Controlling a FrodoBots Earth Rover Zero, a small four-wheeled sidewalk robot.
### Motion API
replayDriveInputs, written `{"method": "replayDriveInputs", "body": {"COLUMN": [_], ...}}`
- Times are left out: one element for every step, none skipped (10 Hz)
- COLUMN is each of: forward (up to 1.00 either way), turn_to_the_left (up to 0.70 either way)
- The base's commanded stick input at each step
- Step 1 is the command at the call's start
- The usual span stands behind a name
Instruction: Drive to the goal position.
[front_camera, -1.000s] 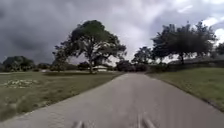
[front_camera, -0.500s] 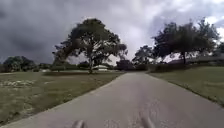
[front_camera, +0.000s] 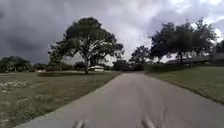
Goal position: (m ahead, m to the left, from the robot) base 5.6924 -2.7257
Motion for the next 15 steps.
{"method": "replayDriveInputs", "body": {"forward": [0.70, 0.70, 0.70, 0.70, 0.70, 0.70, 0.70, 0.70, 0.70, 0.70, 0.70, 0.70, 0.70, 0.70, 0.70], "turn_to_the_left": [0.00, 0.00, 0.00, 0.00, 0.00, 0.00, 0.00, 0.00, 0.00, 0.00, 0.00, -0.01, -0.02, -0.03, -0.04]}}
